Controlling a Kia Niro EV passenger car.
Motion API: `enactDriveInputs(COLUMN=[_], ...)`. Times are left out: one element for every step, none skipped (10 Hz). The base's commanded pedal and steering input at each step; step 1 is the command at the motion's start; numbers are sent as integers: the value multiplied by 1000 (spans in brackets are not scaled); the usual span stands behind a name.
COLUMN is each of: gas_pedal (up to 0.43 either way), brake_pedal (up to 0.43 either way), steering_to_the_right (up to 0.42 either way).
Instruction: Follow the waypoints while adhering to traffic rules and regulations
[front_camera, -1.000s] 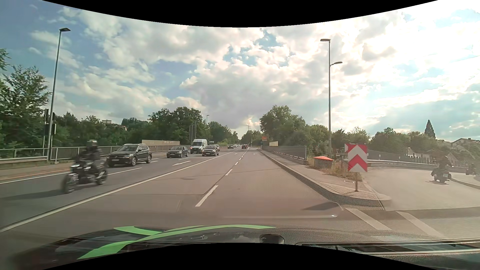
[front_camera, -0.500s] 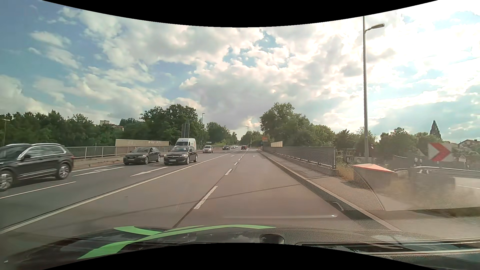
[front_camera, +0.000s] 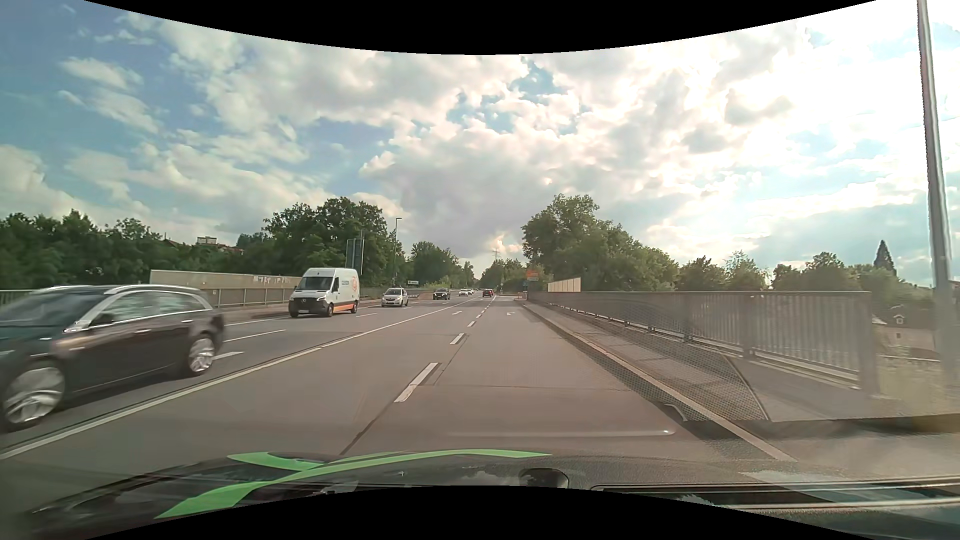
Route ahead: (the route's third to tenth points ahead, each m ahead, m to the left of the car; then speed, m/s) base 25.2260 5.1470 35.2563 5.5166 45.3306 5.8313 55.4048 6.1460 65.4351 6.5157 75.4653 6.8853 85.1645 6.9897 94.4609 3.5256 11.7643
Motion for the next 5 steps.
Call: enactDriveInputs(gas_pedal=[157,157,157,157,157], brake_pedal=[0,0,0,0,0], steering_to_the_right=[1,1,0,0,0])
